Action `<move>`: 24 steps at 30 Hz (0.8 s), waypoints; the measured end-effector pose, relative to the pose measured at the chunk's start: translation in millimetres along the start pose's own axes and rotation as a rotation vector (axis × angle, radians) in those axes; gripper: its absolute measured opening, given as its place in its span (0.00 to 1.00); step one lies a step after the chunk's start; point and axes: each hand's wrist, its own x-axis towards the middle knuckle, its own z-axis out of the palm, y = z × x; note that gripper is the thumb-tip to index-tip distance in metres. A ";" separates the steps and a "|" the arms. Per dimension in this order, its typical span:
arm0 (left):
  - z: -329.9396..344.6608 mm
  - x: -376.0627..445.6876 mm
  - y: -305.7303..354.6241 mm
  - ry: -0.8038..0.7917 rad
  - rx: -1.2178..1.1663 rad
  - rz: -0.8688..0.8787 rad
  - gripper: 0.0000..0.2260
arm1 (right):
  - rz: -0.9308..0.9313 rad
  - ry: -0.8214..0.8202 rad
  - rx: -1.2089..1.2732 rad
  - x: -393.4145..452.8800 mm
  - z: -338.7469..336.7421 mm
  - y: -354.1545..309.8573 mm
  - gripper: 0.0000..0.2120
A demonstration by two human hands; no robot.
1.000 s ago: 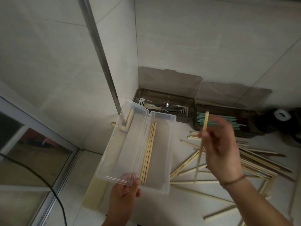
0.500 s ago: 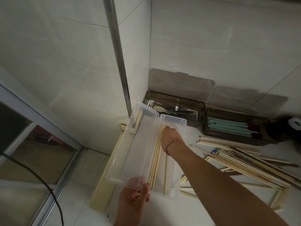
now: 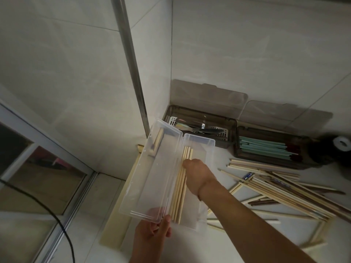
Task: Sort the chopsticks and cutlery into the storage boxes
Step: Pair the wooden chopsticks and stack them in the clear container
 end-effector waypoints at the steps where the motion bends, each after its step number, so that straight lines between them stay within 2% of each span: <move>1: -0.1 0.4 0.2 -0.005 0.013 0.008 0.11 | -0.087 0.136 0.089 -15.3 -0.4 7.6 0.15; 3: -0.8 0.6 -0.7 -0.014 0.028 -0.002 0.08 | -0.226 0.457 0.233 -48.2 -2.4 33.7 0.11; 4: -0.6 1.1 -1.6 -0.009 0.023 -0.011 0.07 | -0.228 0.601 0.232 -62.4 -0.4 54.7 0.10; 5: -0.9 2.0 -2.1 0.000 0.021 -0.022 0.06 | -0.175 0.676 0.206 -74.4 1.5 78.0 0.10; 7: -1.2 3.6 -4.5 -0.002 0.036 -0.031 0.02 | -0.012 0.649 0.105 -91.0 9.0 125.1 0.12; 9: -0.6 3.8 -3.5 -0.010 0.045 -0.025 0.02 | 0.035 0.525 0.002 -98.3 15.8 158.7 0.15; 11: 0.3 3.8 -3.4 0.006 0.047 -0.019 0.07 | -0.062 0.445 -0.079 -100.3 21.7 173.8 0.14; 15: 0.4 0.8 0.8 -0.017 0.093 -0.005 0.02 | -0.244 0.337 -0.095 -93.0 30.1 182.0 0.02; 16: 0.3 0.5 1.6 -0.016 0.102 -0.006 0.03 | -0.267 0.331 -0.104 -91.1 32.2 182.9 0.03; 19: 0.4 -0.2 2.6 -0.021 0.134 -0.007 0.05 | -0.313 0.379 -0.144 -88.6 37.3 185.2 0.07; 24: 3.1 -2.3 6.5 -0.001 0.142 -0.009 0.05 | -0.380 0.444 -0.192 -95.6 34.1 185.2 0.03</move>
